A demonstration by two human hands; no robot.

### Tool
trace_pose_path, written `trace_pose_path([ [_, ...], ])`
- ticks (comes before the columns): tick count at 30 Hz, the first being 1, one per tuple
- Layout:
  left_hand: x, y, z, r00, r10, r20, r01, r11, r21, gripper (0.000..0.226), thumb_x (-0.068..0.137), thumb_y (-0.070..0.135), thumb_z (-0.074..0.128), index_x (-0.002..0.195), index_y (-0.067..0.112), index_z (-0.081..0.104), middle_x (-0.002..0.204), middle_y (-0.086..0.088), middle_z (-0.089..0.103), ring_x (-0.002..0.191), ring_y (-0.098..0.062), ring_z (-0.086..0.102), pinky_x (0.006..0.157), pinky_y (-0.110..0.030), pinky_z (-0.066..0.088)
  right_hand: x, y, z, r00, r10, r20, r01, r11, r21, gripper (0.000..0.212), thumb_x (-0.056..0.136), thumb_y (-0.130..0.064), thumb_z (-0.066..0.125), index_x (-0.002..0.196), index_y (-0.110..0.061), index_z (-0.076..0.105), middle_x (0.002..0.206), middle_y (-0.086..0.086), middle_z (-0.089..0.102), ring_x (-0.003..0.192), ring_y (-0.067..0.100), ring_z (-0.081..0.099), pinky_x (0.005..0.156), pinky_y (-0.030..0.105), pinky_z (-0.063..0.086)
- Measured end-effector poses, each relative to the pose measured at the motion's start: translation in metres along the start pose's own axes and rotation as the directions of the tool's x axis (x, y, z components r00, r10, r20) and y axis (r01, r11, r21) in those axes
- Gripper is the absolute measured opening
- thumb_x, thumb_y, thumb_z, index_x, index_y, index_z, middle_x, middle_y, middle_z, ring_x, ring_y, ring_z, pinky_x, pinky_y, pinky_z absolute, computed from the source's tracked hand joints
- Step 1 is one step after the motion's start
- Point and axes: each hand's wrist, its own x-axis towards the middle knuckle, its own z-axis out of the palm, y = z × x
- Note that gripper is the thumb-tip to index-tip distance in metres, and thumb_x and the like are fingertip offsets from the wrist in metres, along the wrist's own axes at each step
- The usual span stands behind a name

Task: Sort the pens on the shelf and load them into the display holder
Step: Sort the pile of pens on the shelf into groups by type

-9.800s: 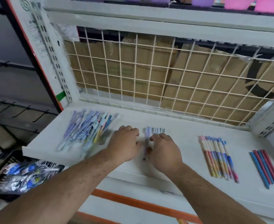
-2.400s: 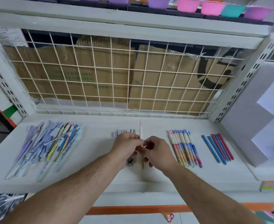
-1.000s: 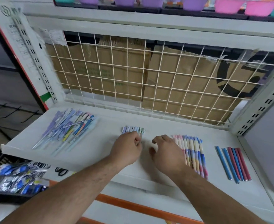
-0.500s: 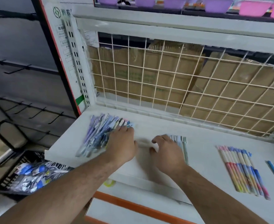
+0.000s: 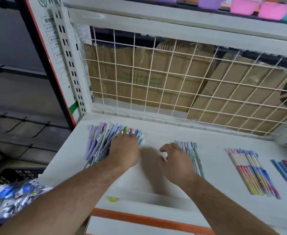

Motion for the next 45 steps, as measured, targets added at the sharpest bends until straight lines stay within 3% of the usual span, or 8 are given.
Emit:
trace_pose_path([
  [5, 0.008, 0.005, -0.004, 0.995, 0.021, 0.100, -0.018, 0.999, -0.027, 0.026, 0.084, 0.032, 0.067, 0.102, 0.014, 0.060, 0.092, -0.004, 0.070, 0.088, -0.026, 0.068, 0.066, -0.028, 0.042, 0.004, 0.000, -0.001, 1.000, 0.022, -0.001, -0.022, 1.000, -0.005, 0.024, 0.091, -0.035, 0.061, 0.113, -0.026, 0.067, 0.115, -0.008, 0.062, 0.087, 0.017, 0.067, 0.078, 0.033, 0.054],
  [13, 0.013, 0.018, -0.005, 0.965, -0.034, 0.259, 0.038, 0.999, -0.009, 0.029, 0.087, 0.016, 0.058, 0.115, 0.012, 0.051, 0.105, -0.003, 0.066, 0.098, -0.023, 0.067, 0.067, -0.029, 0.042, 0.004, 0.008, -0.001, 1.000, 0.031, 0.001, -0.031, 1.000, 0.006, 0.023, 0.091, -0.033, 0.061, 0.112, -0.026, 0.067, 0.115, -0.010, 0.062, 0.086, 0.013, 0.065, 0.078, 0.030, 0.053],
  [23, 0.010, 0.029, -0.005, 0.969, 0.015, 0.247, -0.018, 1.000, 0.011, 0.032, 0.087, 0.011, 0.060, 0.117, 0.009, 0.049, 0.110, -0.004, 0.066, 0.102, -0.022, 0.066, 0.068, -0.029, 0.043, 0.000, 0.013, -0.008, 1.000, 0.007, 0.000, -0.007, 1.000, 0.026, 0.022, 0.093, -0.028, 0.060, 0.113, -0.022, 0.067, 0.116, -0.007, 0.064, 0.089, 0.017, 0.066, 0.080, 0.031, 0.052],
  [27, 0.016, 0.027, -0.009, 0.961, -0.013, 0.275, 0.075, 0.974, -0.215, 0.017, 0.090, 0.013, 0.057, 0.106, 0.011, 0.050, 0.080, 0.002, 0.057, 0.074, -0.018, 0.059, 0.054, -0.026, 0.036, -0.003, 0.013, -0.014, 0.999, 0.043, -0.001, -0.043, 0.997, 0.063, 0.020, 0.093, -0.029, 0.062, 0.111, -0.022, 0.068, 0.113, -0.009, 0.066, 0.090, 0.014, 0.065, 0.080, 0.028, 0.051],
  [31, 0.027, 0.033, -0.021, 0.884, -0.042, 0.465, 0.398, 0.589, -0.704, 0.017, 0.091, 0.024, 0.052, 0.078, 0.013, 0.053, 0.071, -0.003, 0.053, 0.061, -0.017, 0.049, 0.051, -0.024, 0.032, -0.005, 0.006, -0.021, 0.993, 0.103, 0.057, -0.113, 0.968, 0.225, 0.014, 0.090, -0.036, 0.067, 0.097, -0.024, 0.070, 0.095, -0.012, 0.069, 0.079, 0.008, 0.064, 0.074, 0.027, 0.051],
  [35, 0.025, 0.047, -0.024, 0.841, -0.073, 0.536, 0.541, 0.146, -0.828, 0.016, 0.083, 0.015, 0.054, 0.069, 0.009, 0.058, 0.068, -0.010, 0.052, 0.066, -0.025, 0.049, 0.063, -0.031, 0.040, -0.010, -0.010, -0.033, 0.964, 0.133, 0.231, -0.236, 0.828, 0.509, 0.024, 0.087, -0.047, 0.072, 0.094, -0.025, 0.065, 0.075, -0.002, 0.073, 0.058, 0.010, 0.065, 0.051, 0.024, 0.048],
  [40, 0.021, 0.057, -0.022, 0.825, -0.105, 0.555, 0.560, 0.018, -0.828, 0.020, 0.085, 0.015, 0.052, 0.066, 0.010, 0.057, 0.063, -0.007, 0.048, 0.061, -0.023, 0.047, 0.062, -0.032, 0.040, -0.021, -0.019, -0.045, 0.827, 0.073, 0.558, -0.491, 0.579, 0.651, 0.067, 0.074, -0.038, 0.084, 0.124, -0.020, 0.043, 0.084, 0.010, 0.075, 0.056, 0.027, 0.064, 0.042, 0.029, 0.045],
  [45, 0.021, 0.056, -0.021, 0.825, -0.122, 0.552, 0.549, -0.061, -0.833, 0.020, 0.089, 0.018, 0.053, 0.071, 0.010, 0.057, 0.066, -0.006, 0.047, 0.064, -0.023, 0.046, 0.062, -0.034, 0.039, -0.031, -0.024, -0.042, 0.798, 0.059, 0.599, -0.521, 0.568, 0.637, 0.073, 0.080, -0.007, 0.077, 0.137, -0.019, 0.032, 0.076, 0.014, 0.071, 0.049, 0.026, 0.060, 0.043, 0.030, 0.048],
])
